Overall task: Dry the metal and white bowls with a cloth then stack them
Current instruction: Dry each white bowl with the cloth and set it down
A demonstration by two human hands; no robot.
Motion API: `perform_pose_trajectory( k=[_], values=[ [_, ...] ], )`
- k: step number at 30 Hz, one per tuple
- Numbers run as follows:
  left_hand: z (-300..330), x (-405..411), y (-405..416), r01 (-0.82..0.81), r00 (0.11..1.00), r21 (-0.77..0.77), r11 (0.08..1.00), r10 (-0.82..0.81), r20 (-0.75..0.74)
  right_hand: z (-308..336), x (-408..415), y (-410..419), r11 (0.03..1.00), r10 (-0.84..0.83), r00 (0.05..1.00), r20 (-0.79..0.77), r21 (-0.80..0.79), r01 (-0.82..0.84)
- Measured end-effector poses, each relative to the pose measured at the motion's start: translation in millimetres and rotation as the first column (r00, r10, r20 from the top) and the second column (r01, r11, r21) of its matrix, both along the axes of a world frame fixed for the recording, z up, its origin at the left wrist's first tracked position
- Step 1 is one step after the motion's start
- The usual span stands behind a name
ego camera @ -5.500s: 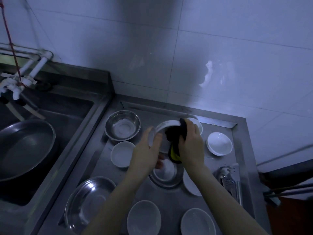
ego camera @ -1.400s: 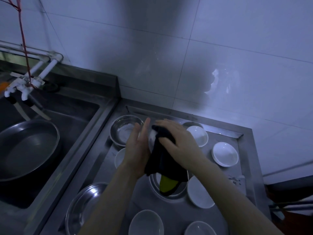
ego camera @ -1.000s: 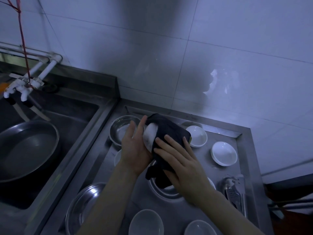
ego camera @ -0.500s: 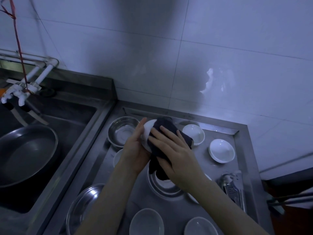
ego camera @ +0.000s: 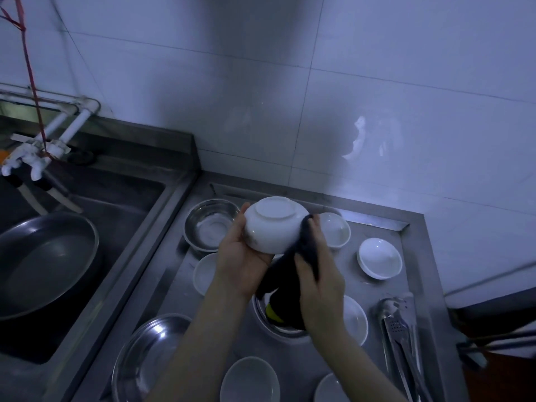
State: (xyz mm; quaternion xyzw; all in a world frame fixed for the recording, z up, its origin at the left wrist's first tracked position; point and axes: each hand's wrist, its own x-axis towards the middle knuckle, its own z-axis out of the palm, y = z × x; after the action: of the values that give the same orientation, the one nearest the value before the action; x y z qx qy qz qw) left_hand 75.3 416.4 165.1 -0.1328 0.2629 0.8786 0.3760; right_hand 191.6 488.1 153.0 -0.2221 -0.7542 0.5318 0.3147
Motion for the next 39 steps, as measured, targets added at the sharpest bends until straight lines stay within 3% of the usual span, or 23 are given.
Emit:
perform_pose_trajectory(
  k=[3,6,8,11,13,15,17,24,30,34,37,39],
  values=[
    [-5.4,-1.2,5.1,0.013,1.000,-0.036,0.999,-0.012,0.025,-16.2,5.1,-16.7,0.886,0.088,0.996,-0.013,0.458,-0.072],
    [-5.7,-0.4,4.7,0.049,0.999,-0.151,0.987,-0.046,0.020,-13.7,-2.5,-10.5,0.743,0.240,0.968,0.080,0.627,-0.236],
    [-6.0,-3.3,1.0,0.100,0.995,-0.127,0.987,-0.099,0.018,-8.4,-3.5,-2.5,0.669,0.294,0.945,0.141,0.676,-0.309],
    [10.6,-3.5,-5.5,0.149,0.989,-0.100,0.984,-0.150,-0.001,-8.1,3.5,9.7,0.662,0.315,0.942,0.113,0.685,-0.304],
    [11.3,-5.5,-7.0,0.127,0.990,-0.059,0.990,-0.130,-0.058,-10.5,8.3,12.5,0.746,0.266,0.963,0.042,0.623,-0.234],
    [9.3,-5.4,-7.4,0.092,0.991,-0.062,0.994,-0.097,-0.089,-11.0,6.0,17.5,0.895,0.142,0.990,-0.003,0.428,-0.127],
    [4.6,-4.4,-8.0,0.093,0.992,-0.092,0.991,-0.101,-0.082,-8.6,0.7,27.2,0.971,0.056,0.998,0.027,0.232,-0.060],
    [-17.6,0.7,-8.5,0.093,0.993,-0.077,0.993,-0.087,0.076,-45.1,4.6,38.4,0.857,0.171,0.945,0.278,0.432,-0.282],
    [-39.0,5.3,5.4,0.212,0.977,-0.202,0.956,-0.200,0.079,-71.5,-4.3,44.8,0.910,-0.074,0.980,0.187,0.414,-0.010],
    [-61.5,1.4,12.6,0.355,0.920,-0.452,0.818,-0.391,0.015,-68.3,-25.9,59.3,0.922,-0.152,0.944,0.291,0.386,0.030],
    [-81.9,-2.9,7.1,0.358,0.776,-0.744,0.564,-0.623,-0.099,-75.8,-39.8,74.9,0.928,-0.185,0.897,0.401,0.372,0.026],
    [-99.0,-4.3,2.1,0.175,0.633,-0.910,0.375,-0.751,-0.187,-83.6,-46.5,83.9,0.950,-0.180,0.860,0.478,0.312,0.026]
  ],
)
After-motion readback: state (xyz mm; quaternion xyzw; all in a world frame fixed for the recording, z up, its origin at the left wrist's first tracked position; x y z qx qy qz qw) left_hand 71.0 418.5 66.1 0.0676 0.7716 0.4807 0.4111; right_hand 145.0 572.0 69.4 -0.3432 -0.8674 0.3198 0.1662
